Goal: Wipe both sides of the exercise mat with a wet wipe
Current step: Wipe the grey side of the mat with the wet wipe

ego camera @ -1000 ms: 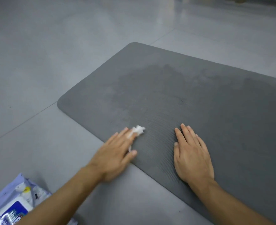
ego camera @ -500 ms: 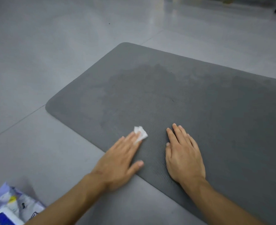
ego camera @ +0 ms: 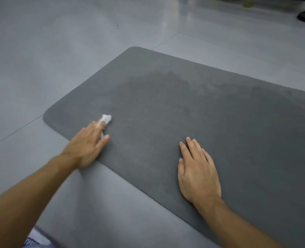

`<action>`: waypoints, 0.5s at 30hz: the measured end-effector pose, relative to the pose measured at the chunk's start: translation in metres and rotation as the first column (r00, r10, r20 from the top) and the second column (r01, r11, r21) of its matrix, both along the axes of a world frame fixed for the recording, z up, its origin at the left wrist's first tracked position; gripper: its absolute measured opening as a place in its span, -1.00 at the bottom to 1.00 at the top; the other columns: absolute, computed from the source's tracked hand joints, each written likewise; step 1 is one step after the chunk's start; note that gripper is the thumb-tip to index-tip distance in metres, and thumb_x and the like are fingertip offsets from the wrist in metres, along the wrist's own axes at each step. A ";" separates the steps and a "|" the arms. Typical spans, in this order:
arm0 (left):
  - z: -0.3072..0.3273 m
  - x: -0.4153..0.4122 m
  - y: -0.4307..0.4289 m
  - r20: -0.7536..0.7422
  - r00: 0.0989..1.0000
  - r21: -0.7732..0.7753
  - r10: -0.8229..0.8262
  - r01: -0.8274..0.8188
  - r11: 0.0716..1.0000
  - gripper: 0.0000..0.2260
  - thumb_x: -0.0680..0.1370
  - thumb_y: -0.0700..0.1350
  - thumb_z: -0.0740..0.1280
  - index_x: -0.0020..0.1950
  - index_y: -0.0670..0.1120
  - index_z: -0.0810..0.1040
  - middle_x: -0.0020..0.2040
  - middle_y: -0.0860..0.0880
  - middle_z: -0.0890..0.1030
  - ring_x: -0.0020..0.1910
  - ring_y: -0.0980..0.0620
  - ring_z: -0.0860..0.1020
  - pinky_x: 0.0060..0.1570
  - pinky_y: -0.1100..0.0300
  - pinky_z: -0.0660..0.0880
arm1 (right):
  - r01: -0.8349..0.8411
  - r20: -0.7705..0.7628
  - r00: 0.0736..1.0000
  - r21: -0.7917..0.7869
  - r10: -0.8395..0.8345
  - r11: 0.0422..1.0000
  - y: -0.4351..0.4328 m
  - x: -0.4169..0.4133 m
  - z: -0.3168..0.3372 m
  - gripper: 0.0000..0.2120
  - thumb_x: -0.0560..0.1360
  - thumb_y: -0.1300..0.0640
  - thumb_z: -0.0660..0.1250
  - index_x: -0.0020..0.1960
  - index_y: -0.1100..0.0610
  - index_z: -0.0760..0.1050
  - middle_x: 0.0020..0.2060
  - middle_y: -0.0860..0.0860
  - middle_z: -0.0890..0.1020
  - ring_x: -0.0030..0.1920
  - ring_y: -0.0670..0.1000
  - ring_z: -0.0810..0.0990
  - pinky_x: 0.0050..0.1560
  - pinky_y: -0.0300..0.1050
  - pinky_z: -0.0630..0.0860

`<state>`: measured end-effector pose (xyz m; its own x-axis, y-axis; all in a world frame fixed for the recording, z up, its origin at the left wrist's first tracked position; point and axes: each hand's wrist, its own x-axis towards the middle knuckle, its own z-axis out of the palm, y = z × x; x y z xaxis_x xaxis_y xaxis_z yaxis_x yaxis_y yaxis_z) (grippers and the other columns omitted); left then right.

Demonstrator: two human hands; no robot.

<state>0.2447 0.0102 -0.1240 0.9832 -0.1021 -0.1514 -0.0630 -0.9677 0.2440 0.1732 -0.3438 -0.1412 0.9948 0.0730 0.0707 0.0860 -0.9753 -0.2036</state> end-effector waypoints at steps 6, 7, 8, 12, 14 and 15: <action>-0.008 -0.001 -0.026 0.043 0.999 -0.048 0.000 0.002 0.999 -0.28 0.56 0.40 -0.17 0.68 0.14 -0.10 0.68 0.15 -0.08 0.65 0.08 -0.09 0.60 0.06 -0.09 | 0.003 -0.008 1.000 0.001 -0.003 1.000 -0.001 0.000 -0.001 -0.47 0.65 -0.01 -0.04 0.58 0.08 0.28 0.59 0.03 0.26 0.60 0.01 0.17 0.57 0.02 0.19; -0.008 -0.012 -0.040 0.058 0.997 -0.051 -0.054 0.057 0.997 -0.32 0.58 0.37 -0.15 0.67 0.16 -0.13 0.67 0.17 -0.11 0.65 0.12 -0.12 0.60 0.11 -0.12 | 0.003 -0.008 1.000 0.001 -0.003 1.000 -0.001 0.000 -0.001 -0.47 0.65 -0.01 -0.04 0.58 0.08 0.28 0.59 0.03 0.26 0.60 0.01 0.17 0.57 0.02 0.19; -0.006 -0.024 -0.053 0.067 0.992 -0.048 -0.106 0.109 0.993 -0.34 0.60 0.33 -0.14 0.67 0.16 -0.15 0.67 0.19 -0.14 0.64 0.15 -0.16 0.59 0.15 -0.15 | 0.002 -0.008 1.000 0.003 -0.002 1.000 -0.001 0.000 -0.001 -0.47 0.65 -0.01 -0.04 0.58 0.08 0.29 0.59 0.03 0.26 0.60 0.02 0.18 0.57 0.02 0.20; 0.001 -0.080 -0.096 0.082 0.947 -0.019 -0.312 0.314 0.949 -0.37 0.66 0.24 -0.05 0.67 0.10 -0.17 0.68 0.13 -0.15 0.64 0.13 -0.16 0.59 0.13 -0.13 | 0.001 -0.006 1.000 0.007 -0.001 1.000 0.000 0.000 0.000 -0.46 0.64 -0.01 -0.05 0.58 0.08 0.29 0.59 0.03 0.26 0.60 0.02 0.18 0.57 0.03 0.20; 0.001 -0.110 -0.117 0.103 0.901 0.012 -0.421 0.422 0.907 -0.37 0.69 0.20 0.01 0.69 0.01 -0.11 0.69 0.07 -0.09 0.65 0.07 -0.11 0.59 0.10 -0.10 | 0.003 -0.006 1.000 0.003 -0.003 1.000 -0.001 0.000 0.000 -0.45 0.64 -0.01 -0.06 0.58 0.08 0.28 0.59 0.02 0.26 0.60 0.01 0.17 0.57 0.02 0.20; 0.000 -0.122 -0.125 0.109 0.879 0.049 -0.465 0.462 0.885 -0.38 0.70 0.19 0.01 0.69 -0.03 -0.06 0.69 0.05 -0.06 0.66 0.05 -0.08 0.59 0.09 -0.08 | 0.003 -0.003 1.000 0.004 -0.003 1.000 0.000 0.000 0.001 -0.45 0.63 -0.01 -0.07 0.58 0.08 0.29 0.59 0.03 0.26 0.60 0.01 0.18 0.57 0.01 0.20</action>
<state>0.1224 -0.1144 -0.1237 0.8348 -0.5485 -0.0478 -0.5318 -0.8258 0.1879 0.1734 -0.3439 -0.1402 0.9952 0.0697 0.0683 0.0826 -0.9747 -0.2079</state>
